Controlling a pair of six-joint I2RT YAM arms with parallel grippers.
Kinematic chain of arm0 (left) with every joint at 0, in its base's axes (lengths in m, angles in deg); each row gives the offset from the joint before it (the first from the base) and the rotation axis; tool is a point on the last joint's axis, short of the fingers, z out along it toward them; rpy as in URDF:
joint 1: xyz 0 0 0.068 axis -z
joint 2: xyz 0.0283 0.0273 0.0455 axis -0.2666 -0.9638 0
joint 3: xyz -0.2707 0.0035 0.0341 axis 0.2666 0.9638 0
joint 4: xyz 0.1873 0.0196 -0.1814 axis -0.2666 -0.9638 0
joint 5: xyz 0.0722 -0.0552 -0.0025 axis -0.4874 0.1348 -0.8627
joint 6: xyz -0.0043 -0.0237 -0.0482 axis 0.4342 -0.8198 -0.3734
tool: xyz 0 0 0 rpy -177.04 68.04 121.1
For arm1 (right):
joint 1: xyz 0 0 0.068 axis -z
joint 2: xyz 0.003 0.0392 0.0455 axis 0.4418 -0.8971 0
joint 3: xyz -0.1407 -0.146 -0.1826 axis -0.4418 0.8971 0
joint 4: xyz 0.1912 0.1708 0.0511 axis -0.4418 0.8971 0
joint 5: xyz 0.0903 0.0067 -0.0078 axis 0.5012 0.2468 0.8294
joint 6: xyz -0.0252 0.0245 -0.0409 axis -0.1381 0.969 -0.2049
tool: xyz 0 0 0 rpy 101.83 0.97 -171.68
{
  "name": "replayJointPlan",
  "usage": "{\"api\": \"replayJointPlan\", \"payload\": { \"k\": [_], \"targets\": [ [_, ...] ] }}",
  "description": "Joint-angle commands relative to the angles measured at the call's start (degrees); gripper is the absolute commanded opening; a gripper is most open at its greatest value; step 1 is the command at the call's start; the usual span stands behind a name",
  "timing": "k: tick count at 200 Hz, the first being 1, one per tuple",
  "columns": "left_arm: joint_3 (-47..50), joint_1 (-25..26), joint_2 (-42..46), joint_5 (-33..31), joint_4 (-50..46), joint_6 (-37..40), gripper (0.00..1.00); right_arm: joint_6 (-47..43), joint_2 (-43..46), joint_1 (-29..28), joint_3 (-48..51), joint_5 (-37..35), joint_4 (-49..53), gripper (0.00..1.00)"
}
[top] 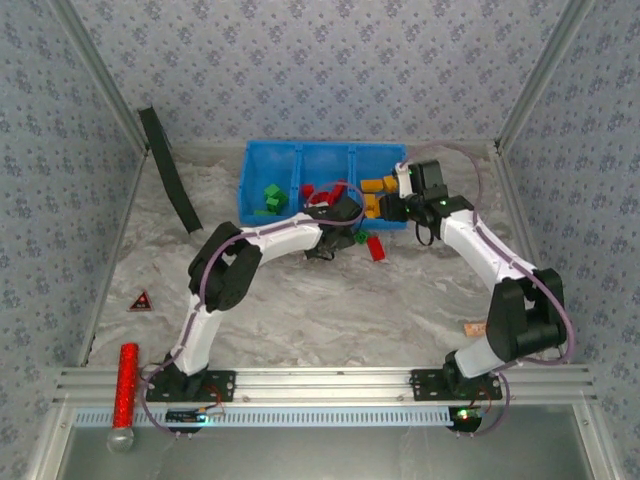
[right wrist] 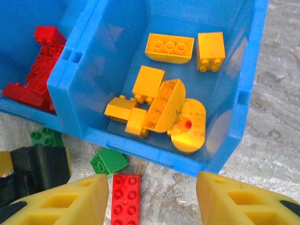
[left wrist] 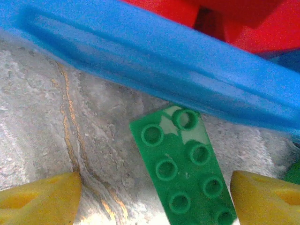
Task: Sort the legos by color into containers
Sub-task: Pick up the lego from the center of the table.
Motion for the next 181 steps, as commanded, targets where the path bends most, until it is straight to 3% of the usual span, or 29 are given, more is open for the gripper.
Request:
{"api": "replayJointPlan", "payload": {
  "k": [1, 71, 97, 119, 181],
  "targets": [
    [-2.15, -0.26, -1.59, 0.52, -2.86, 0.19, 0.82, 1.59, 1.53, 0.43, 1.29, 0.94, -0.13, 0.54],
    [0.48, -0.68, -2.34, 5.20, -5.50, -0.25, 0.56, 5.80, 2.01, 2.98, 5.53, 10.38, -2.78, 0.55],
    [2.79, -0.68, -2.08, 6.84, -5.51, 1.39, 0.36, 9.78, 2.68, 5.30, 9.47, 14.81, -6.28, 0.55],
    [3.84, -0.72, -1.67, 8.44, -7.46, 4.73, 0.26, 11.25, 3.52, 5.95, 11.52, 16.06, -6.72, 0.55],
    [14.91, 0.43, 10.06, 10.08, -8.63, 9.60, 0.20, 10.99, 4.91, 5.88, 12.21, 14.58, -3.42, 0.56]
  ]
}}
